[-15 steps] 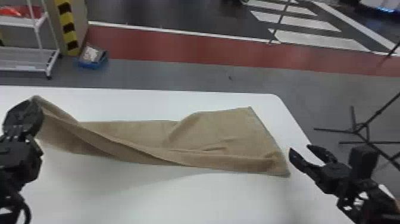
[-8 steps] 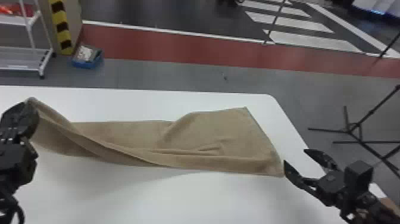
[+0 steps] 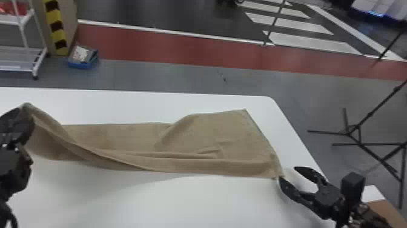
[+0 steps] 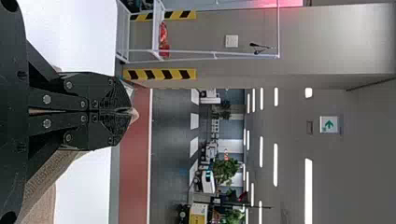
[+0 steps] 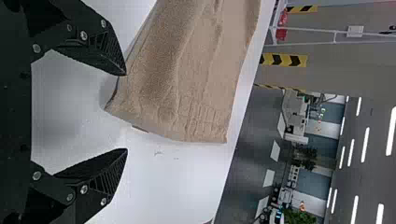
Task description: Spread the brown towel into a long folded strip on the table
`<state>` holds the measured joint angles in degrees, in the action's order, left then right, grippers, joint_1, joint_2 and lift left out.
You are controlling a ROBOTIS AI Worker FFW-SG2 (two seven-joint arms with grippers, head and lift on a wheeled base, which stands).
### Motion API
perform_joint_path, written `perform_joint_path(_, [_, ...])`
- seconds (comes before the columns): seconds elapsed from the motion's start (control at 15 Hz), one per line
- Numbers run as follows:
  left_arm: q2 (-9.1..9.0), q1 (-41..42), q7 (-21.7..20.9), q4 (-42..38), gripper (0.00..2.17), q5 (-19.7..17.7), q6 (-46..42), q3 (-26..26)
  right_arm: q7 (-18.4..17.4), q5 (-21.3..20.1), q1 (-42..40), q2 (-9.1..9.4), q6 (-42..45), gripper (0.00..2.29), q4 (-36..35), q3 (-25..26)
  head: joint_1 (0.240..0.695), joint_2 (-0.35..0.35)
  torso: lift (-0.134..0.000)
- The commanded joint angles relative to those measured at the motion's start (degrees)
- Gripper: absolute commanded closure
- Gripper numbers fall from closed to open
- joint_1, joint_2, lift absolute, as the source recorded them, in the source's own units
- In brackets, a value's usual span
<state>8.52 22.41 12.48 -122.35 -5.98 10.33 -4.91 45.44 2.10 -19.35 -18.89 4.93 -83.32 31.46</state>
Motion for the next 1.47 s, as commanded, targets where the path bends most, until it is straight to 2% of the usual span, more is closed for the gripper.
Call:
perform_joint_path(0.0, [0.00,0.00,0.01,0.10,1.71,0.09,0.00,-0.27,0.00,0.01,0.46,-0.01,0.02,0.41,0.00,-0.61,0.695,-0.312,-0.119])
perform_joint_path(0.27, [0.00,0.00,-0.26,0.71,1.71,0.18,0.35,-0.19,-0.35,-2.19,1.33,-0.01,-1.21,0.41,0.08,-2.36,0.695,-0.300,-0.119])
perform_joint_path(0.53, [0.00,-0.26,-0.26,0.89,1.71,0.18,0.53,-0.10,-0.53,-3.51,2.13,-0.10,-4.90,0.59,-0.44,-3.15,0.695,-0.287,-0.119])
perform_joint_path(0.6, [0.00,-0.44,-0.26,0.89,1.71,0.18,0.53,-0.10,-0.44,-3.24,2.04,-0.01,-5.42,0.73,-1.06,-2.80,0.695,-0.287,-0.119])
perform_joint_path(0.67, [0.00,-0.44,-0.26,0.80,1.71,0.18,0.53,0.16,-0.18,-2.80,1.77,-0.01,-6.30,0.96,-2.20,-2.45,0.695,-0.286,-0.119])
perform_joint_path(0.87, [0.00,-0.35,0.09,-0.34,1.71,0.35,0.53,0.96,0.62,-1.31,-1.21,0.61,-8.94,1.03,-9.23,-0.34,0.695,-0.285,-0.119])
perform_joint_path(1.2, [0.00,1.94,2.47,-8.69,1.71,6.42,5.98,2.01,5.63,0.10,-5.70,1.66,-17.73,1.03,-26.81,5.02,0.695,-0.259,-0.119])
perform_joint_path(1.33, [0.09,4.05,4.14,-13.44,1.71,9.23,14.24,1.83,9.05,2.73,-6.93,1.84,-22.12,1.03,-33.05,7.74,0.695,-0.244,-0.119])
perform_joint_path(1.4, [0.18,4.75,5.10,-16.43,1.71,10.55,22.50,1.40,11.60,5.46,-6.84,1.75,-26.52,1.03,-34.72,9.77,0.695,-0.235,-0.119])
